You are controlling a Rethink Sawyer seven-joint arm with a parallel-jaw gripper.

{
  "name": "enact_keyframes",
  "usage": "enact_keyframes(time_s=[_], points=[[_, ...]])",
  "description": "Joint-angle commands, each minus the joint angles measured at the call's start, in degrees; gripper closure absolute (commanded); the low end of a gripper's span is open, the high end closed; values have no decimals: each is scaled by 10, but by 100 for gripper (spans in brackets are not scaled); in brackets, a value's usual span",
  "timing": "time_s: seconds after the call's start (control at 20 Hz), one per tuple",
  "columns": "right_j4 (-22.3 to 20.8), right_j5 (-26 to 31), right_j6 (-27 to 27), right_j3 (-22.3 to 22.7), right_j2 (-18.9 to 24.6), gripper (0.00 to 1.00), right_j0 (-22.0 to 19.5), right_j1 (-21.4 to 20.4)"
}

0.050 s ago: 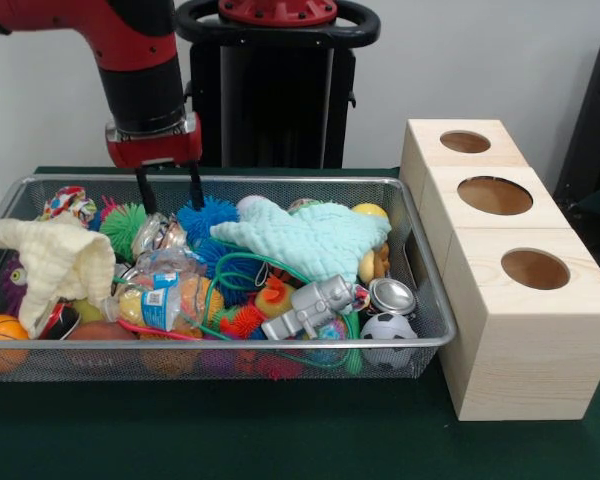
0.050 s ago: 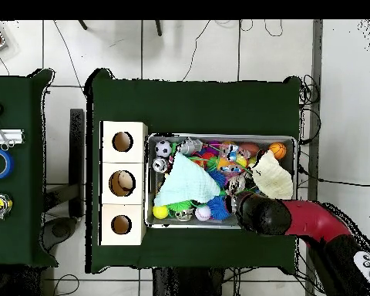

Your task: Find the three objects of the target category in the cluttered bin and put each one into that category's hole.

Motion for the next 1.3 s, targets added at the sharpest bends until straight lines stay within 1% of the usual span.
enact_keyframes(time_s=[0.05,0.2,0.55,0.7,0.95,1.1,1.3], points=[[-53,-65,19,-16,-30,0,-16,82],[-59,-71,-2,-29,-27,0,-30,105],[-65,-64,-19,-44,-22,0,-38,113],[-55,-45,-24,-47,-16,0,-37,101],[-25,4,-27,-44,-4,0,-28,63],[-6,35,-24,-57,-2,0,-12,53],[17,78,-10,-82,-6,0,21,41]])
